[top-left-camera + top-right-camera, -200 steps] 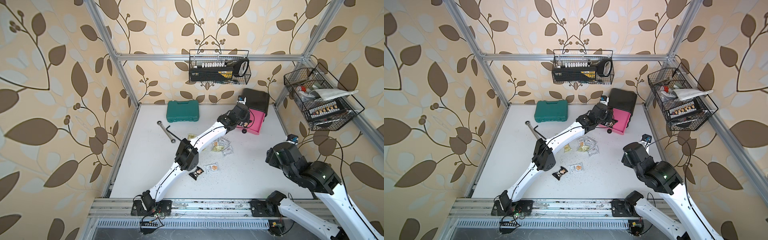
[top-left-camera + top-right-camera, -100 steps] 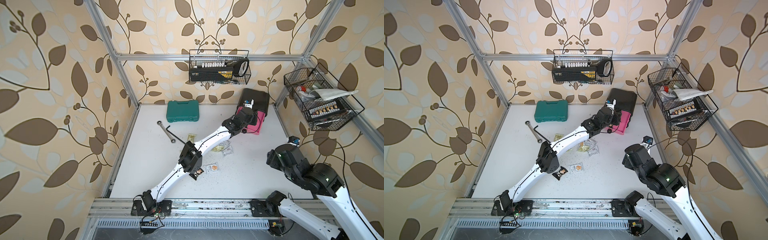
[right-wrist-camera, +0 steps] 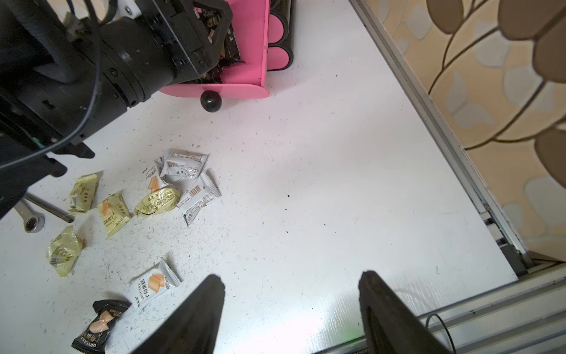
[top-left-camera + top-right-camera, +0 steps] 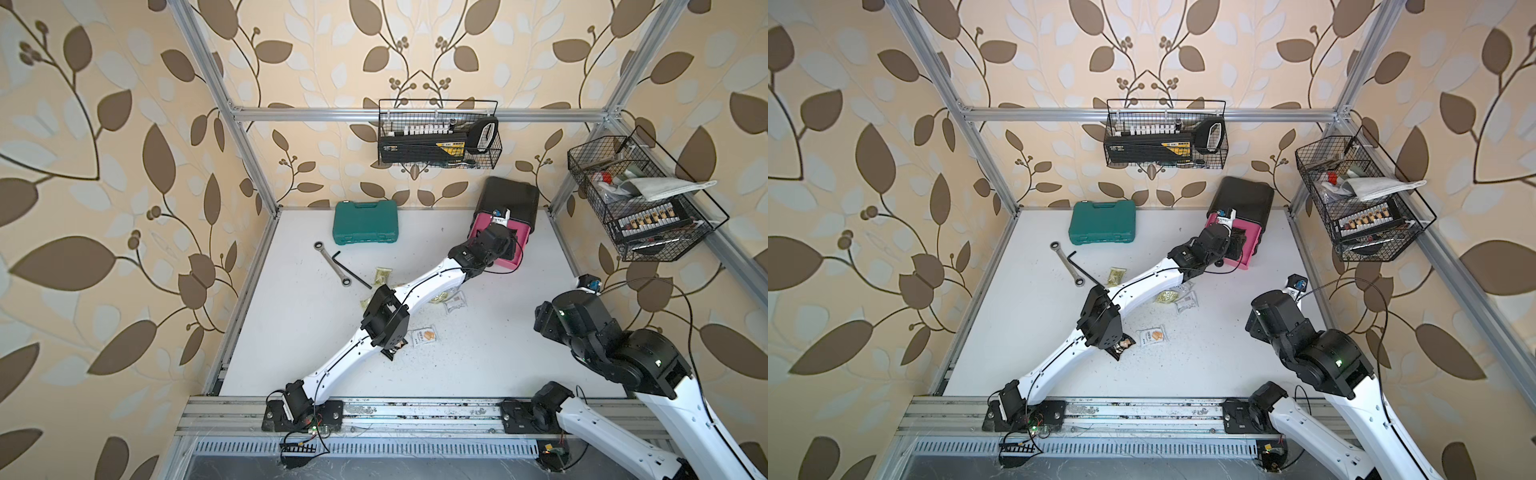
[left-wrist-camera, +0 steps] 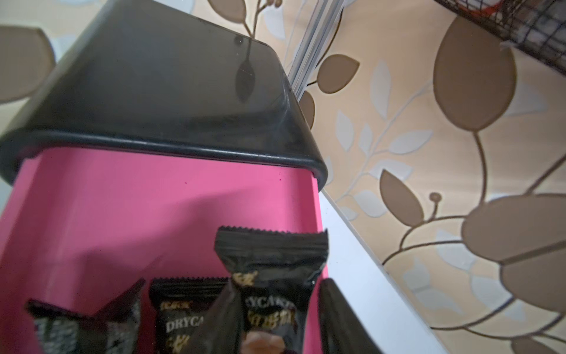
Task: Place the cookies into the drawer by color
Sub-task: Place the cookie in the drawer.
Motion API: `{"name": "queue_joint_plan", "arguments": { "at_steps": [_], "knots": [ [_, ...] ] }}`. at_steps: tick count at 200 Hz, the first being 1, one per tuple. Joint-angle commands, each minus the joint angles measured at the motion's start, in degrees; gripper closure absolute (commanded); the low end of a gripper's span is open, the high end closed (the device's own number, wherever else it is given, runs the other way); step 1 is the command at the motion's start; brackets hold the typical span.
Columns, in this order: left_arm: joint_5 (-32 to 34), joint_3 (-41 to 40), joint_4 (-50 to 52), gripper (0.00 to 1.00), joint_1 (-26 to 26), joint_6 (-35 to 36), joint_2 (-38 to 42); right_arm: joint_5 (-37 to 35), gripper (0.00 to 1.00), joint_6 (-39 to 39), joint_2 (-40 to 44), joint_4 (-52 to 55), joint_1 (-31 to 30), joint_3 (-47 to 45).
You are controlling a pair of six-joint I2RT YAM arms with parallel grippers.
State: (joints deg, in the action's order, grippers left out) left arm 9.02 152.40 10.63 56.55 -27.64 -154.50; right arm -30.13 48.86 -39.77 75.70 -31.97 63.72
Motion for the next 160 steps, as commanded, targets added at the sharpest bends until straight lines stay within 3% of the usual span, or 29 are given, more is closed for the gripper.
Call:
{"name": "queue_joint_plan", "arguments": {
  "at_steps": [1, 49, 75, 108, 126, 160],
  "knots": [
    [1.0, 1.2, -1.6, 0.44, 0.0, 1.3, 3.7, 0.3, 0.27, 0.6, 0.3, 1.2, 0.2, 0.0],
    [1.2, -1.7, -1.6, 0.41, 0.6, 2.2, 10.5, 0.5, 0.28, -0.3, 0.6, 1.6, 0.2, 1.2],
    [2.3, -7.2, 2.6, 0.43, 0.6, 4.7, 18.8, 2.1, 0.28, -3.5, 0.3, -0.5, 0.2, 1.7],
    [7.2, -25.7, 9.0, 0.49, 0.6, 10.2, 34.8, 8.3, 0.28, -9.8, -0.6, -5.9, 0.2, 1.3],
    [8.1, -40.9, 10.1, 0.53, 0.7, 14.4, 44.9, 14.3, 0.27, -13.9, -0.7, -10.0, 0.2, 0.4],
    [6.8, -61.3, 17.4, 0.50, 0.6, 16.9, 60.9, 23.5, 0.27, -18.7, -1.1, -17.0, 0.2, -2.5]
  ]
}}
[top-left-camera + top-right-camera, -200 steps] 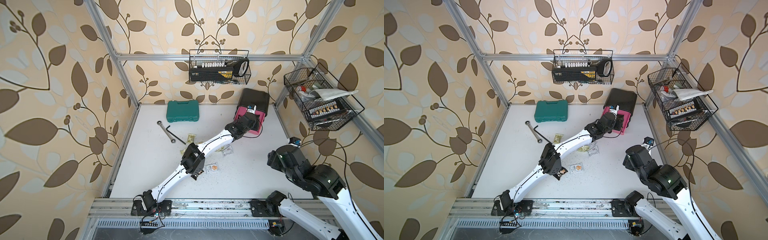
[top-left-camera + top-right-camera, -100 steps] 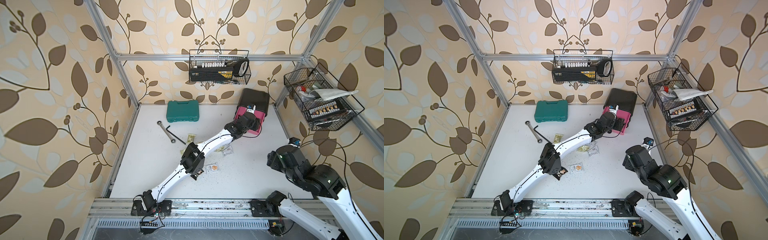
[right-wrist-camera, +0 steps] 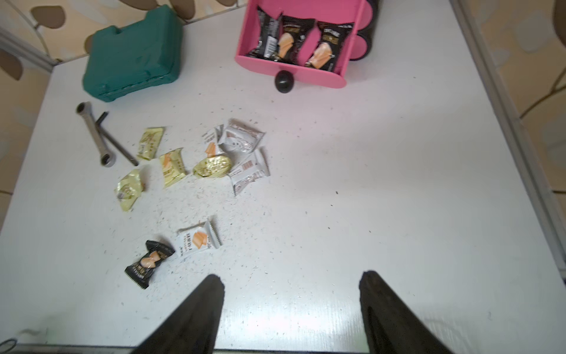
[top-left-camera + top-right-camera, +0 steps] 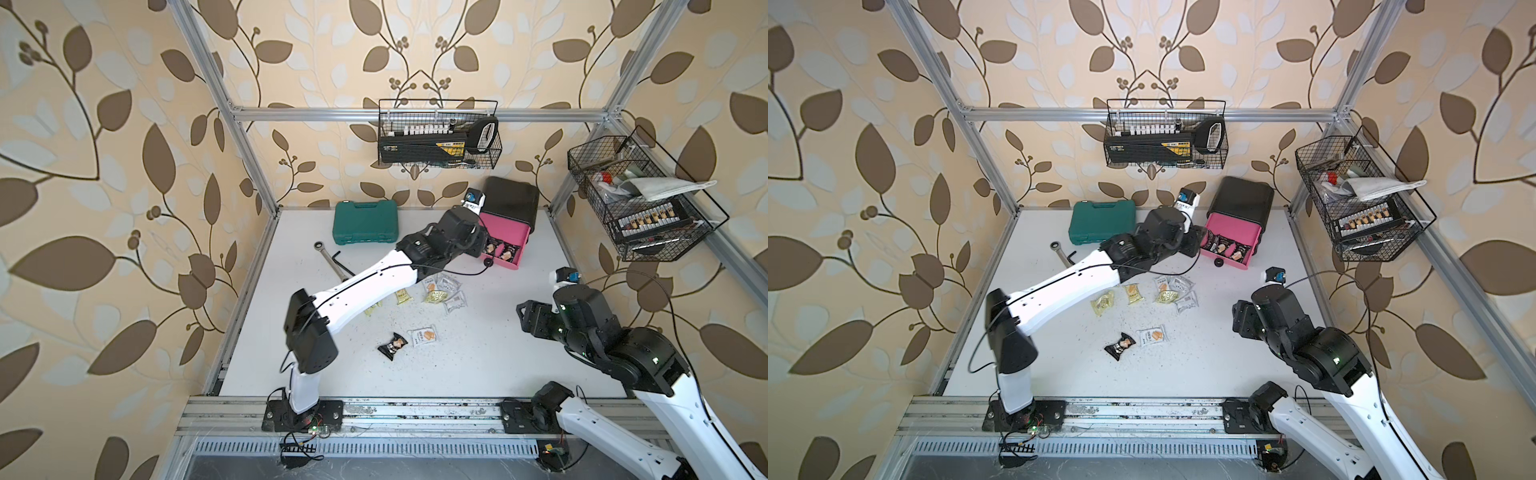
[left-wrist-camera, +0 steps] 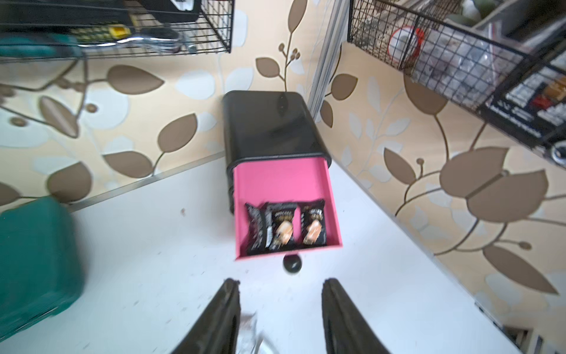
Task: Place the cookies into the drawer by color
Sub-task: Place the cookie in the drawer, then pick up the cookie at the center of the board.
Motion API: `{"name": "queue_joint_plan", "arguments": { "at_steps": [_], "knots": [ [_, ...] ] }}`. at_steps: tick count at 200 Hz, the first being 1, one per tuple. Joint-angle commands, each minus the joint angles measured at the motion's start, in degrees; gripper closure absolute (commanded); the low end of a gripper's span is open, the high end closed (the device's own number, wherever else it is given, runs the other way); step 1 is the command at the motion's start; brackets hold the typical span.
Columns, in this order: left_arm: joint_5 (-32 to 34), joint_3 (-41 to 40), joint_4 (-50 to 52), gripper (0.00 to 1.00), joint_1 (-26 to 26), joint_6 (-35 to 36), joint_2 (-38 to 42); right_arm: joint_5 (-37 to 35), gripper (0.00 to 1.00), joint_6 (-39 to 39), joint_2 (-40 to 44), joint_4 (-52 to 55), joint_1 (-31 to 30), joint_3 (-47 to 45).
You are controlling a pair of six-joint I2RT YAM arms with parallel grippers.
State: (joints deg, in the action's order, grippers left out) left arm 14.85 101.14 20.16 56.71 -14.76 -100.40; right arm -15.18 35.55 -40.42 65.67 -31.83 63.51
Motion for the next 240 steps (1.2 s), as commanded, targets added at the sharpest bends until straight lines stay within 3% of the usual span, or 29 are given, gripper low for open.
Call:
{"name": "queue_joint_plan", "arguments": {
  "at_steps": [1, 57, 88, 138, 163, 180, 206, 240],
  "knots": [
    [1.0, -10.5, 8.4, 0.50, 0.5, 3.9, 7.1, 8.7, 0.27, -5.4, -0.5, -7.1, 0.1, -2.4],
    [2.4, -31.9, 27.1, 0.47, 0.7, -14.2, 22.7, 13.5, 0.27, -4.5, -3.7, -11.6, 0.1, -5.9],
    [2.1, -39.3, 31.5, 0.43, 0.6, -20.1, 23.0, 15.7, 0.27, -3.1, -4.4, -14.1, 0.1, -8.2],
    [-6.5, -44.5, 24.0, 0.35, 0.7, -18.7, 15.5, 17.5, 0.27, -2.8, -5.1, -13.7, 0.1, -8.7],
    [-9.3, -44.5, 19.9, 0.20, 0.6, -17.9, 11.7, 17.5, 0.27, -2.2, -3.8, -13.3, 0.1, -10.0],
    [-9.6, -44.3, 18.5, 0.15, 0.7, -17.5, 9.1, 17.5, 0.27, -1.6, -2.7, -13.2, 0.1, -10.8],
    [-10.1, -44.6, 17.2, 0.15, 0.7, -17.5, 5.3, 17.2, 0.27, -1.6, -2.3, -12.9, 0.1, -10.8],
    [-11.7, -46.1, 15.4, 0.22, 0.7, -18.3, 4.7, 16.9, 0.27, -1.7, -2.6, -13.0, 0.1, -10.8]
  ]
}}
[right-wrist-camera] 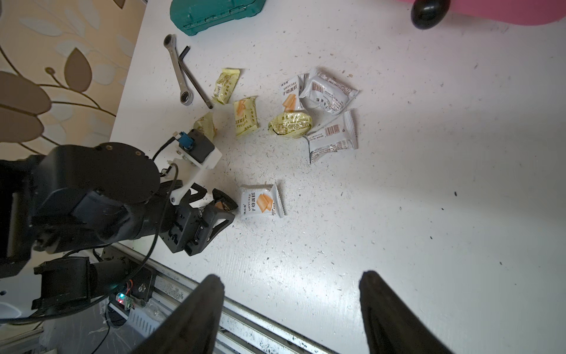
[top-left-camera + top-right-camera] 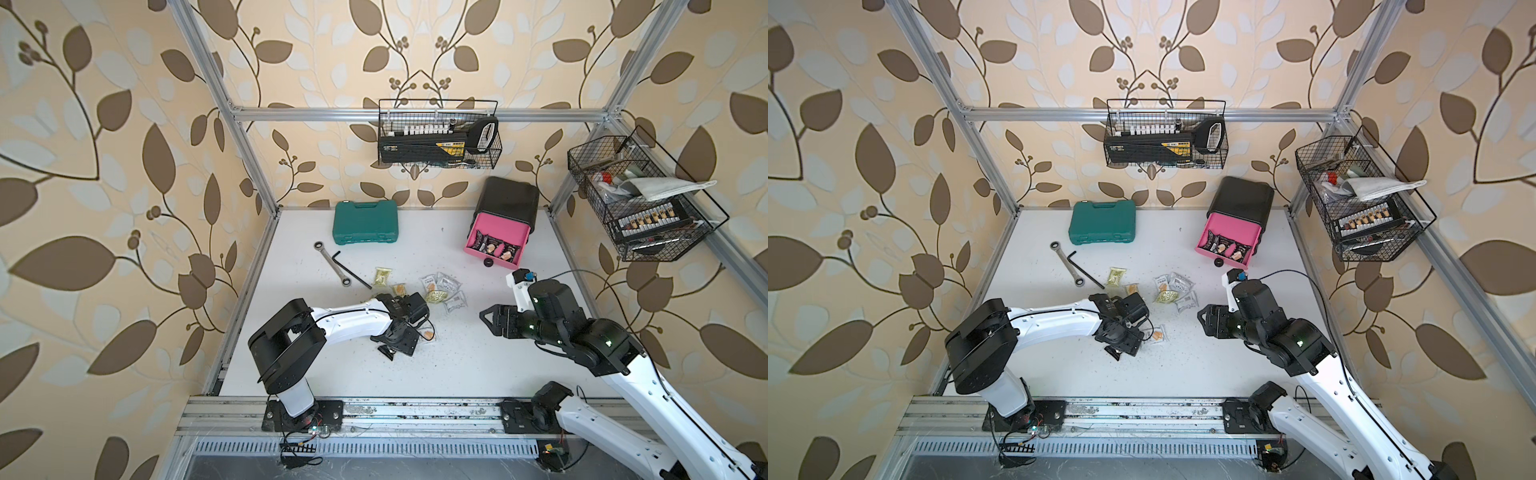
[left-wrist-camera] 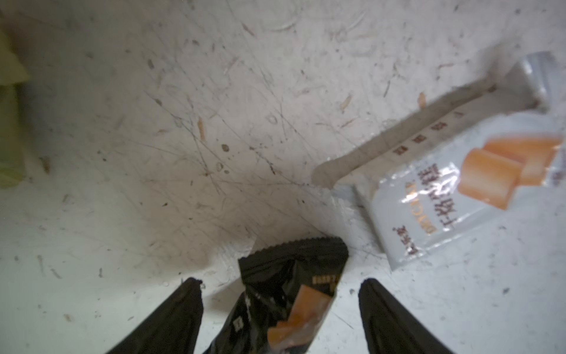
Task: Place the cookies into the drawer by color
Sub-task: Pick up the cookie at the center of the board, then place the cookie in the drawer.
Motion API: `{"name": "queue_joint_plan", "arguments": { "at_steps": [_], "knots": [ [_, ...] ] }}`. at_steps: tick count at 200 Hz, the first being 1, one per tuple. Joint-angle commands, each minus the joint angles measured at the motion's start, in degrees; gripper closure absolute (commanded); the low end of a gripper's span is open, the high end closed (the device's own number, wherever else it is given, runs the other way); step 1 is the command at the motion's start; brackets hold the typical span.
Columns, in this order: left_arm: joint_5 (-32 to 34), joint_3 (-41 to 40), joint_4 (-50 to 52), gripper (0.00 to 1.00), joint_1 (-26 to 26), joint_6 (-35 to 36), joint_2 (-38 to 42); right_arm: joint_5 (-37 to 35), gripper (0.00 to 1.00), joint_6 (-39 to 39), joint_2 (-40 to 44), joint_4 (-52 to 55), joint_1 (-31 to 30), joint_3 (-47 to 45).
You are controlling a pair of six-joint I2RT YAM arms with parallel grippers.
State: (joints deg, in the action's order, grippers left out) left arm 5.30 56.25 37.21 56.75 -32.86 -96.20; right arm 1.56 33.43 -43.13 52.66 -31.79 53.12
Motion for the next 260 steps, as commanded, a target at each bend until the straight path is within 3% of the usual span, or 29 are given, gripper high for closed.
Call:
{"name": "queue_joint_plan", "arguments": {
  "at_steps": [1, 76, 124, 164, 214, 260],
  "knots": [
    [-2.2, -1.3, -1.7, 0.23, 0.6, -0.3, 0.6, 0.2, 0.27, 0.4, 0.1, 0.0, 0.1, -0.4],
    [-3.6, -2.9, -6.7, 0.58, 0.7, -6.9, -1.6, -3.4, 0.27, 2.0, 0.4, 0.9, 0.0, 0.1],
    [-2.9, 1.5, -5.9, 0.77, 1.6, -7.0, 1.6, -13.6, 0.27, 5.1, 3.1, 5.3, 0.0, 1.5],
    [-0.3, 6.9, -4.7, 0.81, 1.8, -6.0, 7.0, -19.9, 0.27, 9.0, 5.4, 7.8, 0.1, 1.8],
    [3.1, 24.3, -6.4, 0.81, 1.8, 2.8, 3.7, -30.7, 0.27, 16.1, 5.9, 13.3, 0.1, 3.5],
    [4.0, 47.9, -9.5, 0.82, 0.9, 12.5, -11.2, -35.1, 0.27, 23.0, 6.7, 18.8, 0.1, 4.4]
  ]
}}
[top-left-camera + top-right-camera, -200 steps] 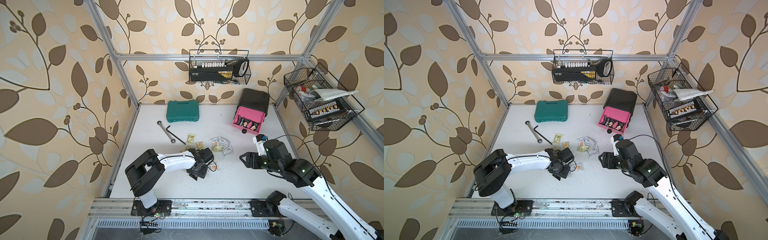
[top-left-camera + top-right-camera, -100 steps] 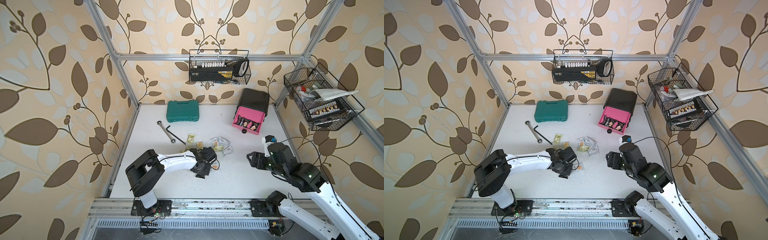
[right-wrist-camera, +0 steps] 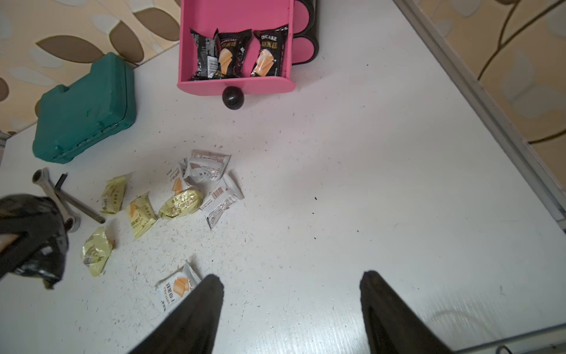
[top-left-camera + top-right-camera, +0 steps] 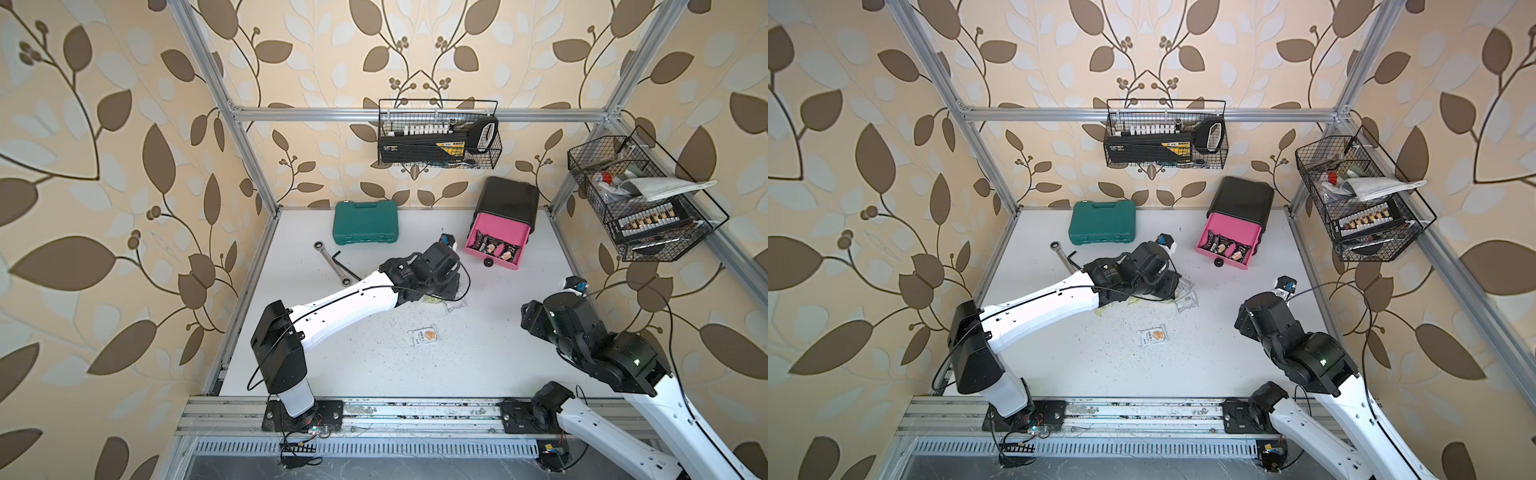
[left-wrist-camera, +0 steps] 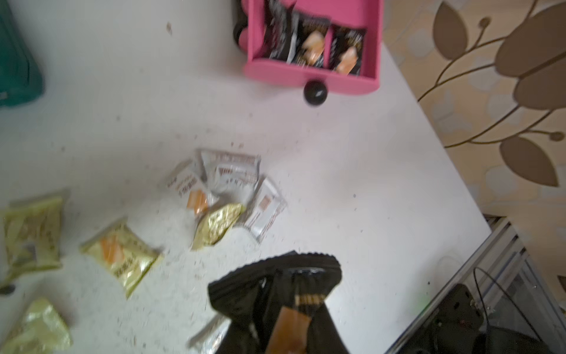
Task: Place the cookies into the drawer by color
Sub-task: Place the cookie in the drawer.
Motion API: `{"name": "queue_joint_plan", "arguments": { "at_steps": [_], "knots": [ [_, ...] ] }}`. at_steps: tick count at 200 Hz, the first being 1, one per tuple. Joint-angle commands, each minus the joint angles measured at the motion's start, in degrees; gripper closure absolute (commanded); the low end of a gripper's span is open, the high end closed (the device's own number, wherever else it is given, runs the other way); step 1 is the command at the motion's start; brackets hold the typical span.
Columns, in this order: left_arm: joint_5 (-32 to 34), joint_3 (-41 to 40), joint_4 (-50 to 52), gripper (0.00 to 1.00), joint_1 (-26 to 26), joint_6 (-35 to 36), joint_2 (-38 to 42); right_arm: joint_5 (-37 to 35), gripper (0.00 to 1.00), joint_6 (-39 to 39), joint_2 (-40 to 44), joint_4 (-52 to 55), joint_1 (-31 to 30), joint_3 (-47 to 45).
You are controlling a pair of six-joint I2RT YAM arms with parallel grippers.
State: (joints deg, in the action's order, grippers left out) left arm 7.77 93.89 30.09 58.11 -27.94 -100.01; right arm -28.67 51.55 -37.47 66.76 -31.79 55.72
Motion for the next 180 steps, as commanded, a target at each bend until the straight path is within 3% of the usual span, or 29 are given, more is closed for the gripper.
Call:
{"name": "queue_joint_plan", "arguments": {
  "at_steps": [1, 47, 73, 118, 180],
  "knots": [
    [1.5, 10.9, -2.4, 0.82, -0.5, 7.7, -7.9, -4.9, 0.27, 4.9, 1.2, 4.8, 0.1, 1.8],
    [-3.7, 33.9, -4.7, 0.82, -4.1, 8.1, -25.0, -3.0, 0.27, 3.1, 3.8, 4.3, 0.1, 1.3],
    [-6.0, 43.2, -5.4, 0.82, -7.2, 2.6, -33.1, -1.9, 0.27, 3.5, 5.2, 4.0, 0.1, 0.6],
    [-10.7, 48.4, -14.7, 0.75, -10.3, -12.3, -40.9, -1.8, 0.27, 3.5, 5.2, 4.0, 0.1, 0.5],
    [-12.2, 59.0, -21.2, 0.78, -10.3, -24.4, -50.7, -2.0, 0.27, 3.3, 5.8, 4.3, 0.1, 0.1]
  ]
}}
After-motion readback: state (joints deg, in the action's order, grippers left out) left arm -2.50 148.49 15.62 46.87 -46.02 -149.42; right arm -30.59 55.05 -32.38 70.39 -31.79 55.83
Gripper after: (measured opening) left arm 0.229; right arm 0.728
